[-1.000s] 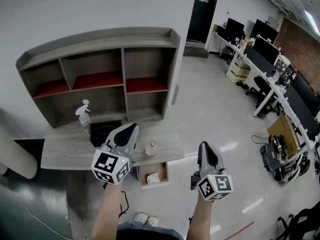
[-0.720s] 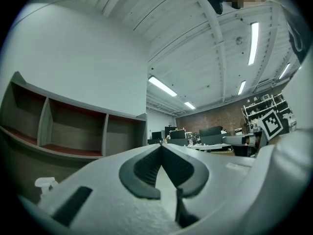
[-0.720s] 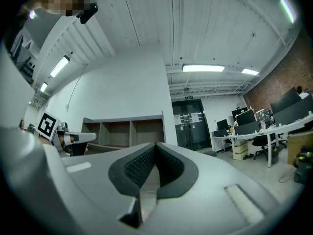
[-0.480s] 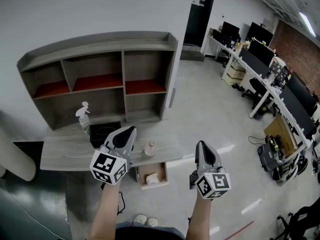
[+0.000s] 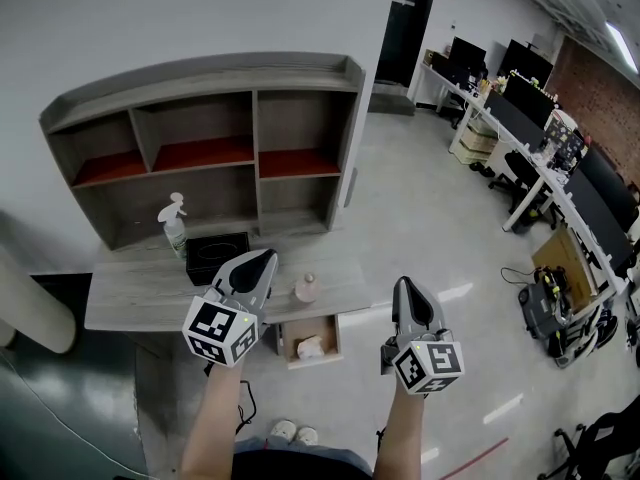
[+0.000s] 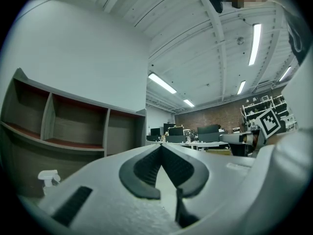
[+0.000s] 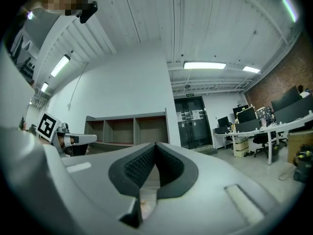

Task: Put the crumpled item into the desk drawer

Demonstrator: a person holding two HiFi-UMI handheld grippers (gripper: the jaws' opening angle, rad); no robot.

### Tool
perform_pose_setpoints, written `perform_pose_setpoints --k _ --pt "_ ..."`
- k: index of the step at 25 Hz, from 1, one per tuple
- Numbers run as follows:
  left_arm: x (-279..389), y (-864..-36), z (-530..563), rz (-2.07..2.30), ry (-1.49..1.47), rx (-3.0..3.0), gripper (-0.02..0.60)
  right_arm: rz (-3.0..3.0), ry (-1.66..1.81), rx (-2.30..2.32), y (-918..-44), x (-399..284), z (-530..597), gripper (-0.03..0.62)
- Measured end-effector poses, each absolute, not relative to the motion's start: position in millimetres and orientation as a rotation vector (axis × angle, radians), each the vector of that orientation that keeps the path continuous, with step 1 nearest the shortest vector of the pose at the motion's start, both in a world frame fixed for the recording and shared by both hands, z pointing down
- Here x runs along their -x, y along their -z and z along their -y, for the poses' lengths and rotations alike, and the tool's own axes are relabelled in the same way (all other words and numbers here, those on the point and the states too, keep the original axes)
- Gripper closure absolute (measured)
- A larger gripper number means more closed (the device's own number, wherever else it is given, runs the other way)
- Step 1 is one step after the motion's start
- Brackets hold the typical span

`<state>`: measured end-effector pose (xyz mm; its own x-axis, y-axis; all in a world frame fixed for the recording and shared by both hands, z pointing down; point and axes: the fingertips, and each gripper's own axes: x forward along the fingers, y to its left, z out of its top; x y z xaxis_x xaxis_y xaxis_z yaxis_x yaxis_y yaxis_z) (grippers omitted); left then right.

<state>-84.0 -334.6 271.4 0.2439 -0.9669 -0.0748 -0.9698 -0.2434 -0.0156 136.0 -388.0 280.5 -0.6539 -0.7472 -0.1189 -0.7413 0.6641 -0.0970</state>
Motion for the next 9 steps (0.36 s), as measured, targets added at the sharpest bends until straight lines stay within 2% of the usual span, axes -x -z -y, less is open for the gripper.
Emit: perform_pose_setpoints --k 9 --pt "81.5 -274.4 326.3 -1.898 -0.072 2.441 0.578 -2.736 0.051 1.213 -277.9 -133.8 380.2 0.583"
